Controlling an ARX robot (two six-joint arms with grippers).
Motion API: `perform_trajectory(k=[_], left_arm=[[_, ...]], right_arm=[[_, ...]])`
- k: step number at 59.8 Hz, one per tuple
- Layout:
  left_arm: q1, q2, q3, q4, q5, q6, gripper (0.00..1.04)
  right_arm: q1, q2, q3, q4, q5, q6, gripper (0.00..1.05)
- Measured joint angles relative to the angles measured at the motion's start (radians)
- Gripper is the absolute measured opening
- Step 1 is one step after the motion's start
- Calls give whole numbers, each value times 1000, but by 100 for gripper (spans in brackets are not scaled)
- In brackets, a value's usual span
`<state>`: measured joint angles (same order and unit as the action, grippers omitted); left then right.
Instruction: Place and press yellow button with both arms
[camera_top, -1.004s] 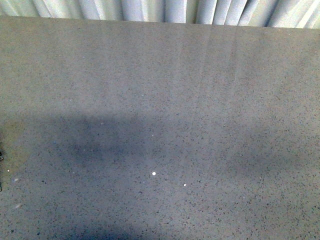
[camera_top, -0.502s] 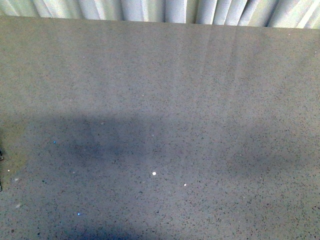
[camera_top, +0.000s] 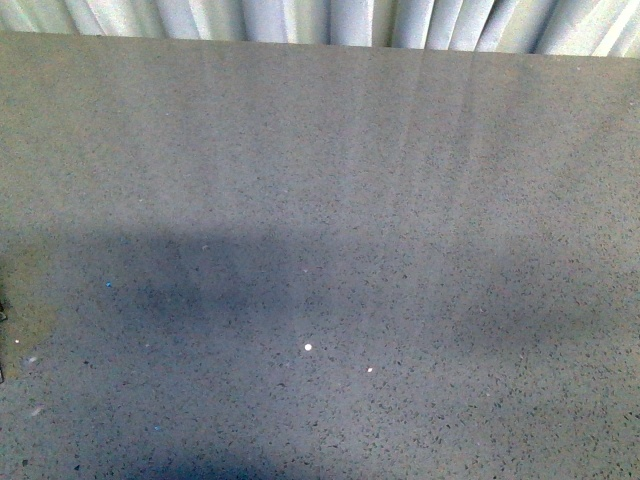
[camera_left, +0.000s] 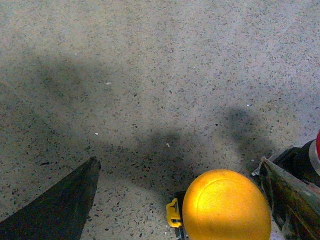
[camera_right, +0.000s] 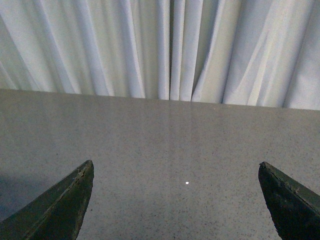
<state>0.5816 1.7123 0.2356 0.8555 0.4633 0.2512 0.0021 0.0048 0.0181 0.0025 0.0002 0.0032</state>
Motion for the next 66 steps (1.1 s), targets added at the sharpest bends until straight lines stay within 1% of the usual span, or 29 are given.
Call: perform_trajectory(k=[12,15,20,23,25,27,30,35,39,56,66], left_arm=[[1,11,0,11,0,7,95],[1,12,0,13,0,10,94],[1,17,0,18,0,12,85],[0,23,0,20,0,13,76],[-2,24,0,21,0,14,72],[-4,26,0,23,0,14,63],[-7,27,0,26,0,14,56],[-18,27,-5,37,-10,15,40],[-29,27,-13,47,-15,15,34],[-86,-30,-61,50,-23,16,33],[-83,-119,-55,8,-51,28,33]], right_arm=[[0,0,0,0,0,0,96],[0,0,0,0,0,0,96],[0,0,0,0,0,0,96],[0,0,0,0,0,0,96],[0,0,0,0,0,0,96],[0,0,0,0,0,0,96],[0,0,0,0,0,0,96],[0,0,0,0,0,0,96],[0,0,0,0,0,0,96],[0,0,0,0,0,0,96],[0,0,0,0,0,0,96]])
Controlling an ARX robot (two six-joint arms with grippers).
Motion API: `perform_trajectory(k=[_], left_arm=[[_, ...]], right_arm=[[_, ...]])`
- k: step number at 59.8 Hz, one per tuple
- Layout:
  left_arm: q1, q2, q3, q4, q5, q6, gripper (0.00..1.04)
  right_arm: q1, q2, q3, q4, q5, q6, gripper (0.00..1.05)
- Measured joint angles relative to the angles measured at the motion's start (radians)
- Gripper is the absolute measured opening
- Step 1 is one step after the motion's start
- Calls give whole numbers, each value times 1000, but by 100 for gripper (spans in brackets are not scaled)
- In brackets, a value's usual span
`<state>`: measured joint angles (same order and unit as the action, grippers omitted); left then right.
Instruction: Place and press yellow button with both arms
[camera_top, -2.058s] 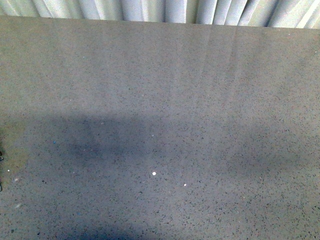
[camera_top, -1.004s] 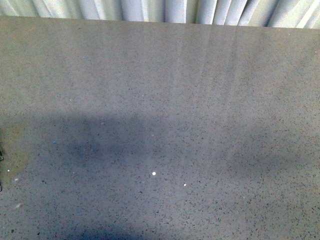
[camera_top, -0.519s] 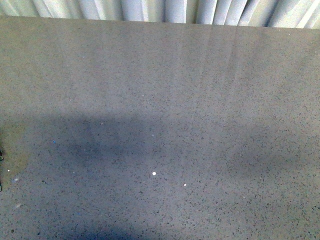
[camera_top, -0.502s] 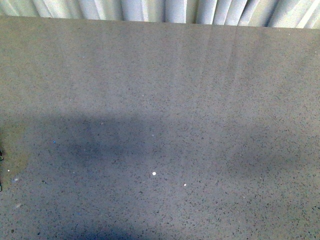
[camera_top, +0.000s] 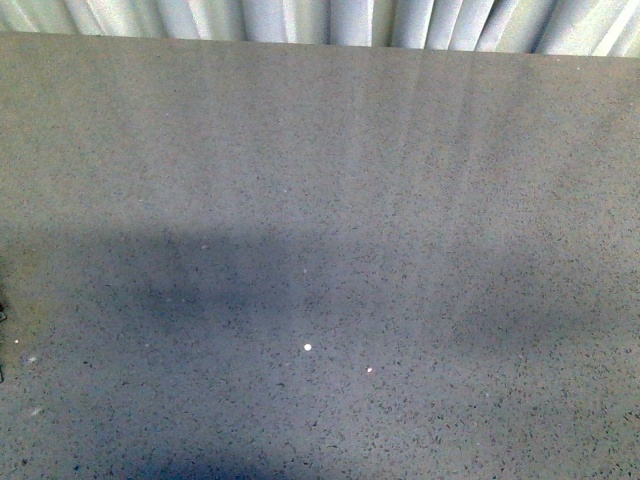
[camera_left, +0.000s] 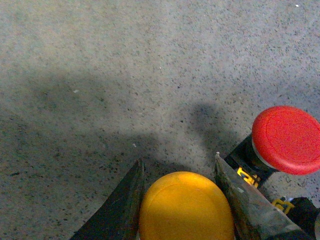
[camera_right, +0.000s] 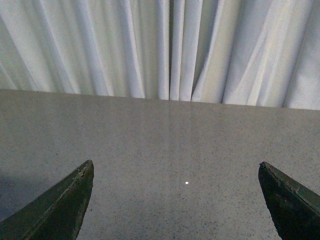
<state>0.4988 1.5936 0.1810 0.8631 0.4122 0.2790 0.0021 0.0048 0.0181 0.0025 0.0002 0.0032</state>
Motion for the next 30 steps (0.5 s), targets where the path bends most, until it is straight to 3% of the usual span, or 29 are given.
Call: perform_trajectory(k=[17,25,30], left_arm=[[-30,-156,132,-88,-55,32,33],[-167,-228,158,-137,-101,24,33],[-318,-266,158,-148,-149,0,33]], right_arm=[[0,0,0,0,0,0,96],[0,0,0,0,0,0,96],[0,0,0,0,0,0,96]])
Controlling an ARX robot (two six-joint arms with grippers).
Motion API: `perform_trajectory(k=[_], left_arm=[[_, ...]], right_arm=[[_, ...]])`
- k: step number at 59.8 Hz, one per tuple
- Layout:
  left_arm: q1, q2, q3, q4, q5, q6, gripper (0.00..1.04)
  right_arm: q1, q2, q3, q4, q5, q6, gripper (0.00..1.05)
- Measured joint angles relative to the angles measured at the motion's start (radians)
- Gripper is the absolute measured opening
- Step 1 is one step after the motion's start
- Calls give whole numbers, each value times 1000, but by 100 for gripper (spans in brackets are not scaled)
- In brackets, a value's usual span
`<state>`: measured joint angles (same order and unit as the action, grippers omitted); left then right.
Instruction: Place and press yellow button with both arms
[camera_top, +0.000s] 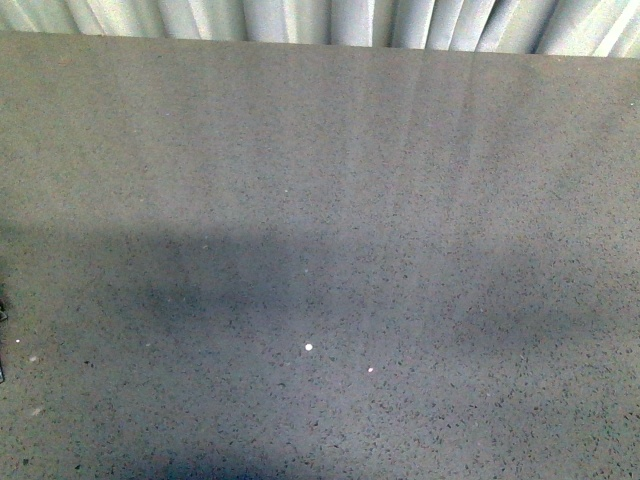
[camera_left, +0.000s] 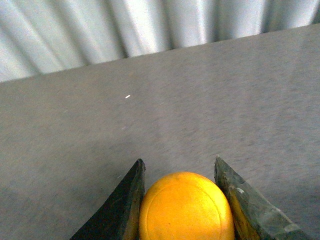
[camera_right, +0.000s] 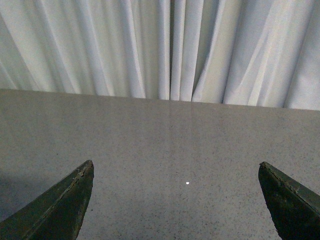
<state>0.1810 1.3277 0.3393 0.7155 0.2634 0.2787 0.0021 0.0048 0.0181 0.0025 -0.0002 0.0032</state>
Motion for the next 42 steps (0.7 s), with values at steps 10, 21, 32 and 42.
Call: perform_trajectory(k=[10,21,32,42], left_arm=[[-351,49,3,64,-143,-36,33],[-690,286,46,206,-278,-37,33],[-818,474,119,274,-328,1,33],[-844,595,189,272,-323,15,33]], right_arm=[[0,0,0,0,0,0,96],[0,0,0,0,0,0,96],[0,0,0,0,0,0,96],[0,0,0,0,0,0,96]])
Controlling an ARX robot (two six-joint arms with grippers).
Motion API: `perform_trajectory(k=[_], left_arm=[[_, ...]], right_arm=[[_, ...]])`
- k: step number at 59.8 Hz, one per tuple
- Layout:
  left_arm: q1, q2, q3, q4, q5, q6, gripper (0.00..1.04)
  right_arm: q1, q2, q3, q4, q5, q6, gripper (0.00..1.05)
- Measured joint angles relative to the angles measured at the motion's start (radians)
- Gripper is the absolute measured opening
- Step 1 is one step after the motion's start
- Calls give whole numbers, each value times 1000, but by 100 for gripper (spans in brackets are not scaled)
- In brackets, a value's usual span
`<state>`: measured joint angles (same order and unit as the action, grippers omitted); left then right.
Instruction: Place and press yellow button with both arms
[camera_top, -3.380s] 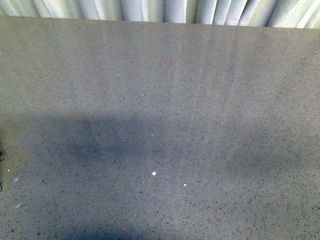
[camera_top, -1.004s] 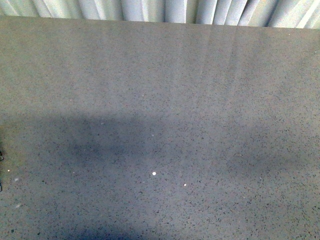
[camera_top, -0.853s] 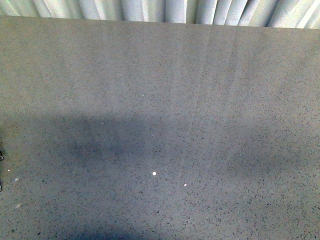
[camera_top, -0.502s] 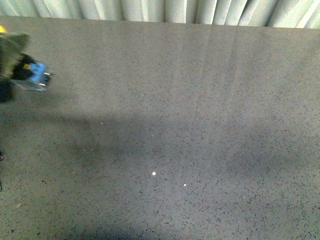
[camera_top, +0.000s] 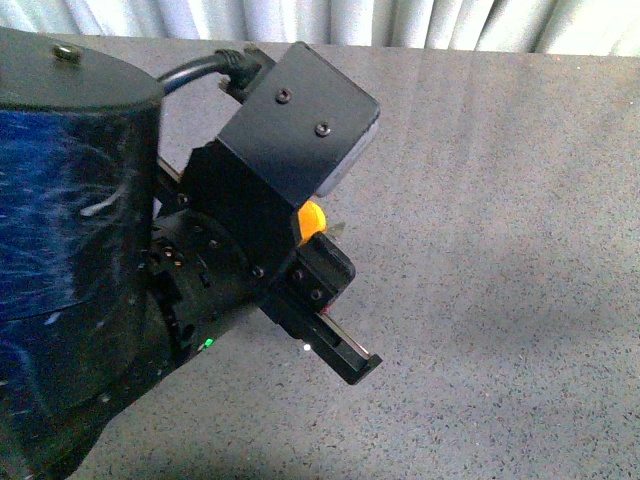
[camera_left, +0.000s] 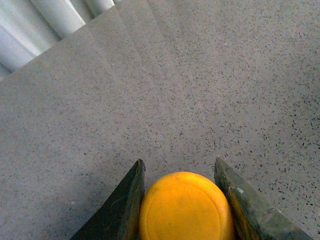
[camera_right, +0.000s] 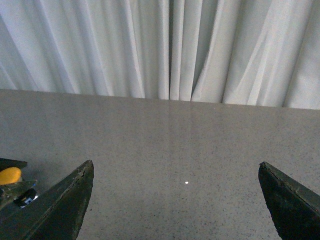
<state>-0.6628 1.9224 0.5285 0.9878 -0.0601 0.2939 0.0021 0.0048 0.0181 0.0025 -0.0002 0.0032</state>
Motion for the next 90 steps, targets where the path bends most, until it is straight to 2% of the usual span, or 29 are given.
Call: perform_trajectory(k=[33,53,56,58,68,85,86,88,90], left_arm=[[-16,141,73,21,-2,34,33],[-16,119,26,14,27,-5,85],[-7,79,-10,16,42,-18,97],[0,55,-29,20,47,-26,97],[92,-135,-172,20,113,-82,96],[406,-632,-324,-207,364,-259,95],[408,-643,-331,-198,344,-261,94],[428,-692,-365,-101,191,-269,87],[452,-730,-393,-40,101,-271,82]], right_arm=[[0,0,0,0,0,0,96],[0,0,0,0,0,0,96],[0,0,0,0,0,0,96],[0,0,0,0,0,0,96],[0,0,0,0,0,0,96],[0,0,0,0,0,0,96],[0,0,0,0,0,0,96],[0,0,0,0,1,0,96],[0,0,0,0,-3,0,96]])
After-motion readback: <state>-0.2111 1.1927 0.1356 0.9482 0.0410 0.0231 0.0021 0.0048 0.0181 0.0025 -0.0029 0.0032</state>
